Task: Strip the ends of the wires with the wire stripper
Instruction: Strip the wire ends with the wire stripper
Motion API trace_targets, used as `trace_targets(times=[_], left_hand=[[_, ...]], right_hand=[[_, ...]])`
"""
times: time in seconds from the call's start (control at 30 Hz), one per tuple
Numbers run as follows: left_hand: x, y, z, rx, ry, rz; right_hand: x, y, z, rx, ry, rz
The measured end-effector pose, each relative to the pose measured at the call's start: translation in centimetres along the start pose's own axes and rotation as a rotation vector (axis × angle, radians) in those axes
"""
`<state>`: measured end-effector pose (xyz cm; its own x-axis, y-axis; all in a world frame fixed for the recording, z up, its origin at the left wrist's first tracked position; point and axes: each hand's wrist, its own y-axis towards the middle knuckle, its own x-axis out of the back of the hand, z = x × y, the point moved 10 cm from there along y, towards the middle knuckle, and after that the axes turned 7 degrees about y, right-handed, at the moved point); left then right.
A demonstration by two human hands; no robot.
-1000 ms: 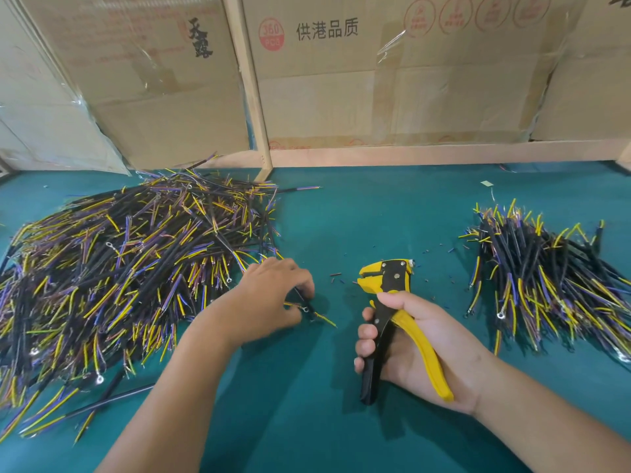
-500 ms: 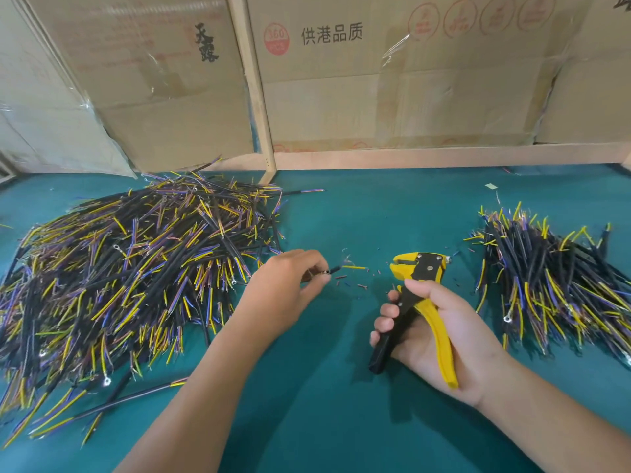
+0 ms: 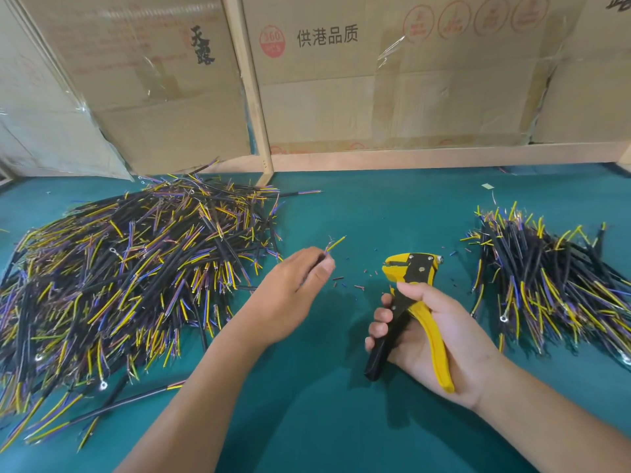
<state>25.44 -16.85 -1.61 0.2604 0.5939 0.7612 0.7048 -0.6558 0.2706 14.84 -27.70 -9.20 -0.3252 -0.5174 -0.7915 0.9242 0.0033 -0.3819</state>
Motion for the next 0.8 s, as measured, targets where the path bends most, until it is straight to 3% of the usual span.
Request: trace_targets(times=[0.17, 0.33, 0.43, 0.63, 0.8], left_hand=[[0.8, 0.1, -0.5, -0.093, 0.048, -0.09], [4.9, -1.0, -2.4, -0.193, 0.05, -0.469], [5.9, -1.7, -3.4, -0.202, 0.055, -0.557], [3.7, -1.4, -3.9, -0.059, -0.185, -0.366], [1.0, -1.3, -4.8, -0.084, -0.125, -0.205]], right_hand=[[-0.1, -0.2, 0.0, 0.002, -0.006, -0.002], [-0.4, -0.4, -0.1, -0.014, -0.005, 0.006], [-0.6, -0.5, -0.1, -0.017, -0.005, 0.014], [-0.7, -0.6, -0.2, -0.026, -0.013, 0.026], [-1.1, -0.6, 0.3, 0.026, -0.09, 0.033]])
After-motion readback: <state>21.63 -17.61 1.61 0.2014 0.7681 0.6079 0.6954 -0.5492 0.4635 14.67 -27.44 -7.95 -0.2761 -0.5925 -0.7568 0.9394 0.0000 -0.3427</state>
